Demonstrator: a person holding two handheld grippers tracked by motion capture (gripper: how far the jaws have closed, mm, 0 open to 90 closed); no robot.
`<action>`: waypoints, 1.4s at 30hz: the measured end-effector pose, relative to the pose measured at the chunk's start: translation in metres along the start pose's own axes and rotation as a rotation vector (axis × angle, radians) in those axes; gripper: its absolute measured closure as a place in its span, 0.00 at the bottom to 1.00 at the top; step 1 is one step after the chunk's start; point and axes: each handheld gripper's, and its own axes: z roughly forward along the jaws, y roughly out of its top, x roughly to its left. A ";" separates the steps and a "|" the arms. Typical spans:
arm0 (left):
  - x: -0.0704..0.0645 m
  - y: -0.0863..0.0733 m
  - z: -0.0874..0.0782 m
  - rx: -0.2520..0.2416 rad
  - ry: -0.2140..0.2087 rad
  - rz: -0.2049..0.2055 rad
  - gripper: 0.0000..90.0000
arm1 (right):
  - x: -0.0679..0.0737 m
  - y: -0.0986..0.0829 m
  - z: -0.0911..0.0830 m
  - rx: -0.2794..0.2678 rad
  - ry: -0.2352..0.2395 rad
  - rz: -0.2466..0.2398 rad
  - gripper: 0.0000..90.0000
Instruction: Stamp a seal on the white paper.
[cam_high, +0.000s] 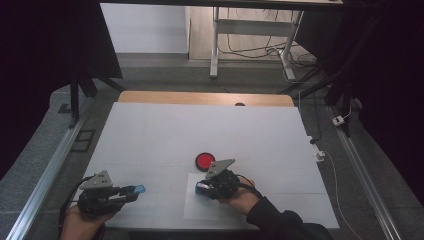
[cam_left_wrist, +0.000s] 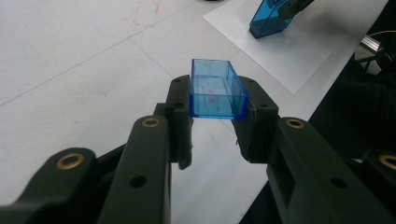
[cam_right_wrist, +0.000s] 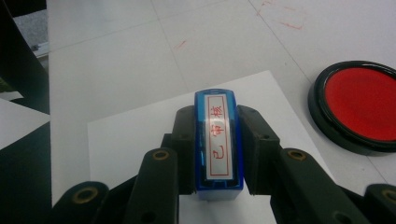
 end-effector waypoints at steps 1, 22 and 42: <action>0.000 0.000 0.000 0.000 0.000 0.000 0.76 | -0.001 0.000 -0.001 0.007 0.002 -0.006 0.78; 0.000 0.000 0.000 -0.001 -0.003 -0.004 0.76 | -0.005 0.009 -0.023 -0.094 -0.008 0.029 0.78; 0.000 0.000 0.000 -0.002 -0.006 -0.001 0.76 | -0.008 0.018 -0.051 -0.180 -0.009 0.007 0.78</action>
